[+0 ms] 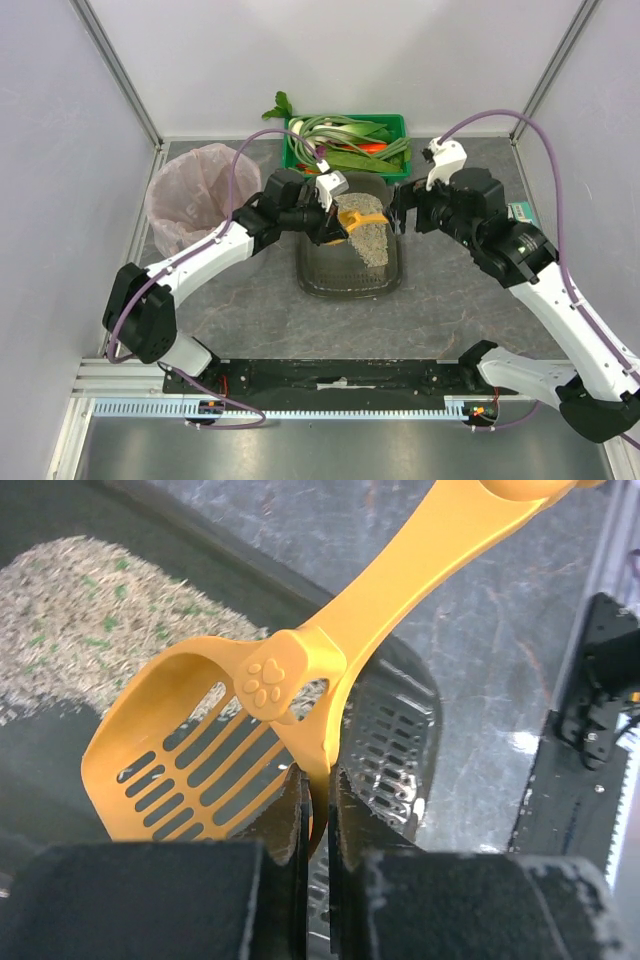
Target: Clean the litter box
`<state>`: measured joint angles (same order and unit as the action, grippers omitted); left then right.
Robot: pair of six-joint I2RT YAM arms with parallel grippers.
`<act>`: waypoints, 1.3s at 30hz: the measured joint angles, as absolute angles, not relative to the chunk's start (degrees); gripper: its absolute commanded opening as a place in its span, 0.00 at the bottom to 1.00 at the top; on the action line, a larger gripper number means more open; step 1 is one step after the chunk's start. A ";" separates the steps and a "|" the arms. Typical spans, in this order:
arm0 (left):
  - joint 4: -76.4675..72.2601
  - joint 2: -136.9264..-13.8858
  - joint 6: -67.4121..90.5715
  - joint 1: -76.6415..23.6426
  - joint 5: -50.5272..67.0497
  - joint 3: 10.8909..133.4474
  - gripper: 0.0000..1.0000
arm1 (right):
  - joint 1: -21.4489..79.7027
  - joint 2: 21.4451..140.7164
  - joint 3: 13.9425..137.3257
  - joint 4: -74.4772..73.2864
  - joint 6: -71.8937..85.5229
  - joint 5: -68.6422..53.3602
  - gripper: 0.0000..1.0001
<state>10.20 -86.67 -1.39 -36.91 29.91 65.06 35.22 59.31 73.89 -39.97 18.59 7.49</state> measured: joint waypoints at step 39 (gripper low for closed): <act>11.99 -89.43 7.03 -29.58 59.07 68.75 0.02 | 36.27 70.57 84.27 -46.41 8.86 -3.55 0.53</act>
<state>11.99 -89.43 7.03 -29.58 59.07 68.75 36.27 70.57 84.27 -46.41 8.86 -3.55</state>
